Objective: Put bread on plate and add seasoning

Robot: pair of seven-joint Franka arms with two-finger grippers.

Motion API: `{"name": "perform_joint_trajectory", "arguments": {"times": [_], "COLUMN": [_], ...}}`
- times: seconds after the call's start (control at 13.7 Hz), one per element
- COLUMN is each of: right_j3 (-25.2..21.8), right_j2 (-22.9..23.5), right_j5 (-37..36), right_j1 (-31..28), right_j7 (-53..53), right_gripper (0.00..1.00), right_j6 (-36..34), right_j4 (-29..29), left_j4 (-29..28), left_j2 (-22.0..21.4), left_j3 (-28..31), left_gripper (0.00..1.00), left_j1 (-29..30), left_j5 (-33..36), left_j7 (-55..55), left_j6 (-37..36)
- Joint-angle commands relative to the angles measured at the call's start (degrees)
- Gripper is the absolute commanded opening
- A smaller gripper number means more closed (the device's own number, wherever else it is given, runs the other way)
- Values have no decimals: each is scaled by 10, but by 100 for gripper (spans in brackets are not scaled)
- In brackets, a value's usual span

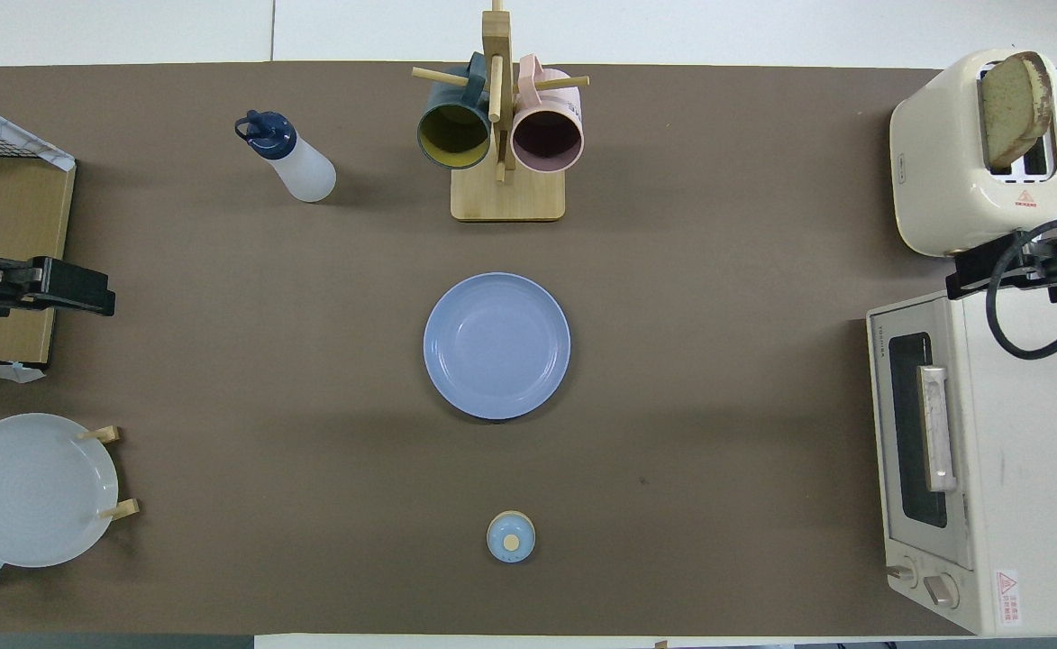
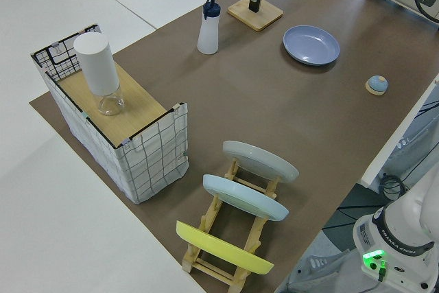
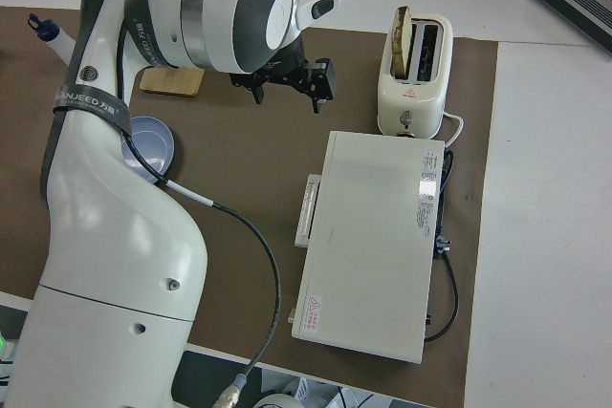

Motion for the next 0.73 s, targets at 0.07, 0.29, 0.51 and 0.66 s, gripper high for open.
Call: {"name": "perform_joint_trajectory", "arguments": {"times": [0.07, 0.29, 0.51, 0.66], "right_j3": [0, 0, -2, -2], "right_j2": [-2, -3, -5, -4], "right_j5": [8, 8, 9, 14], "right_j1": [0, 0, -10, -28], "right_j7": [-12, -9, -6, -19], "right_gripper": [100, 100, 100, 100], "right_j6": [7, 7, 10, 21], "right_j4": [-2, -2, -4, -3], "left_j4": [2, -1, -33, -79], "left_j2": [-8, -15, -22, -38], "left_j3": [3, 5, 3, 3], "left_gripper": [100, 100, 100, 100], "left_j1": [-6, 3, -6, -30], "left_j5": [-1, -1, -3, -5], "left_j7": [5, 3, 5, 4], "left_j6": [-10, 7, 77, 140]}}
